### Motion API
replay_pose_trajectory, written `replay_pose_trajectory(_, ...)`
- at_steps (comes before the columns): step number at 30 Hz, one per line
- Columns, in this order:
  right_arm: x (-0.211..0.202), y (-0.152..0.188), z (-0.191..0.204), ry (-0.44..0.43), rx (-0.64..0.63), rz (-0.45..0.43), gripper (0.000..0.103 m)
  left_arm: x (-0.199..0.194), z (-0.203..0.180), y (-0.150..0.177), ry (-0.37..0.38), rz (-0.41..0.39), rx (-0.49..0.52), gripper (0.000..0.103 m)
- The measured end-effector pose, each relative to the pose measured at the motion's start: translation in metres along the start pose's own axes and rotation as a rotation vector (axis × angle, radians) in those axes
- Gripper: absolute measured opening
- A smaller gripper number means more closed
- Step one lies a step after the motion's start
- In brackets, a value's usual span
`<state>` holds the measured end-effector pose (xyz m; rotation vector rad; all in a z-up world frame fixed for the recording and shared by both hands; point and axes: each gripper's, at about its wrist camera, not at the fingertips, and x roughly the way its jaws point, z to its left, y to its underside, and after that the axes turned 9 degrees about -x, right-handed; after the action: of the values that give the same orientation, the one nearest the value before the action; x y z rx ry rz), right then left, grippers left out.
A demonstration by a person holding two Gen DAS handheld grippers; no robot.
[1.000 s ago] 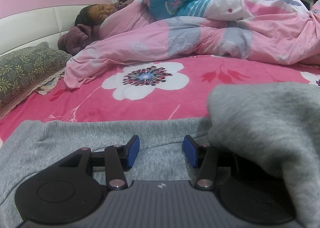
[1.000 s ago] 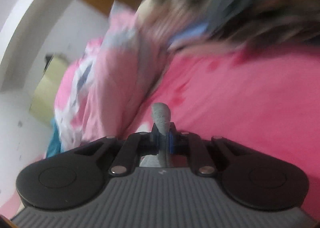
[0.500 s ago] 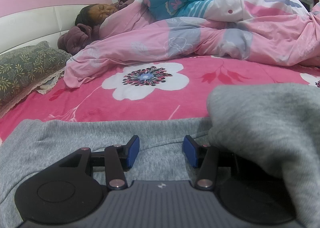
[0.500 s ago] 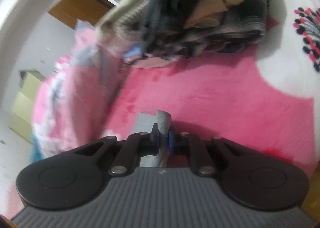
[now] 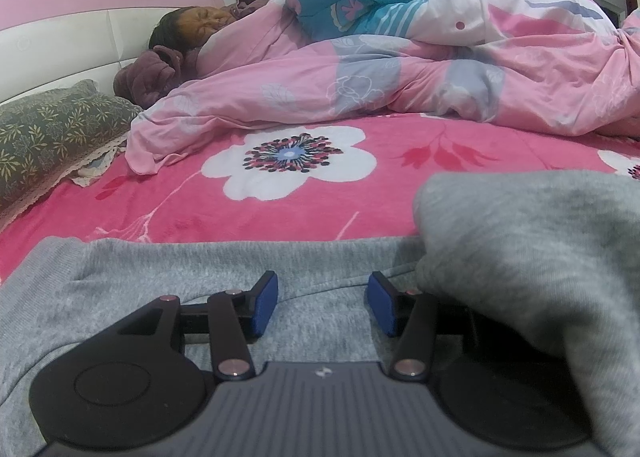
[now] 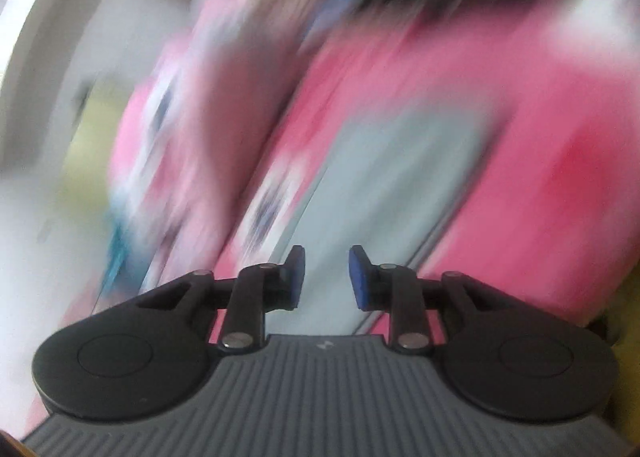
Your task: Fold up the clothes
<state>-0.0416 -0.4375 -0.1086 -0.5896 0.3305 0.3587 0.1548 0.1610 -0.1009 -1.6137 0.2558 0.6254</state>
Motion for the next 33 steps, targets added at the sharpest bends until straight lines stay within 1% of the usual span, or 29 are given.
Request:
replay_pose_trajectory(2, 0.041, 0.031, 0.025, -0.097, -0.033, 0.177, 0.025, 0.0, 0.0, 0.0, 0.002, 0.0, -0.002, 0.052)
replay_pose_trajectory(3, 0.06, 0.046, 0.036, -0.123, -0.049, 0.249, 0.025, 0.0, 0.001, 0.0, 0.003, 0.0, -0.003, 0.052)
replay_pose_trajectory(5, 0.094, 0.073, 0.052, -0.141, -0.084, 0.359, 0.025, 0.0, 0.001, 0.0, 0.006, 0.0, -0.006, 0.052)
replay_pose_trajectory(6, 0.107, 0.082, 0.056, -0.135, -0.104, 0.383, 0.025, 0.0, 0.001, 0.0, 0.008, -0.001, -0.007, 0.052)
replay_pose_trajectory(8, 0.122, 0.095, 0.063, -0.117, -0.144, 0.388, 0.024, -0.001, 0.002, 0.0, 0.012, -0.001, -0.01, 0.053)
replay_pose_trajectory(10, 0.123, 0.097, 0.071, -0.103, -0.167, 0.379, 0.024, -0.001, 0.002, 0.0, 0.014, -0.001, -0.011, 0.053)
replay_pose_trajectory(12, 0.121, 0.096, 0.067, -0.106, -0.132, 0.373, 0.024, -0.001, 0.002, 0.0, 0.014, -0.001, -0.012, 0.053)
replay_pose_trajectory(15, 0.119, 0.096, 0.063, -0.108, -0.078, 0.362, 0.021, -0.001, 0.002, 0.0, 0.014, -0.002, -0.012, 0.053)
replay_pose_trajectory(19, 0.118, 0.1, 0.056, -0.118, 0.002, 0.381, 0.021, -0.001, 0.002, 0.0, 0.014, -0.001, -0.012, 0.053)
replay_pose_trajectory(20, 0.118, 0.101, 0.054, -0.122, 0.025, 0.386, 0.018, -0.001, 0.002, 0.0, 0.014, -0.002, -0.012, 0.054)
replay_pose_trajectory(22, 0.124, 0.102, 0.051, -0.134, 0.052, 0.381, 0.016, -0.001, 0.002, 0.0, 0.014, -0.002, -0.012, 0.054)
replay_pose_trajectory(23, 0.129, 0.104, 0.051, -0.145, 0.064, 0.376, 0.013, -0.001, 0.003, 0.0, 0.015, -0.002, -0.012, 0.054)
replay_pose_trajectory(25, 0.136, 0.107, 0.051, -0.162, 0.082, 0.373, 0.006, -0.001, 0.003, 0.0, 0.016, -0.001, -0.011, 0.054)
replay_pose_trajectory(26, 0.137, 0.109, 0.052, -0.167, 0.088, 0.373, 0.005, -0.001, 0.003, 0.0, 0.016, -0.001, -0.011, 0.054)
replay_pose_trajectory(30, 0.134, 0.115, 0.052, -0.196, 0.121, 0.393, 0.005, -0.001, 0.003, 0.0, 0.016, -0.001, -0.012, 0.054)
replay_pose_trajectory(33, 0.136, 0.119, 0.057, -0.195, 0.1, 0.396, 0.005, -0.001, 0.003, 0.0, 0.017, -0.001, -0.012, 0.054)
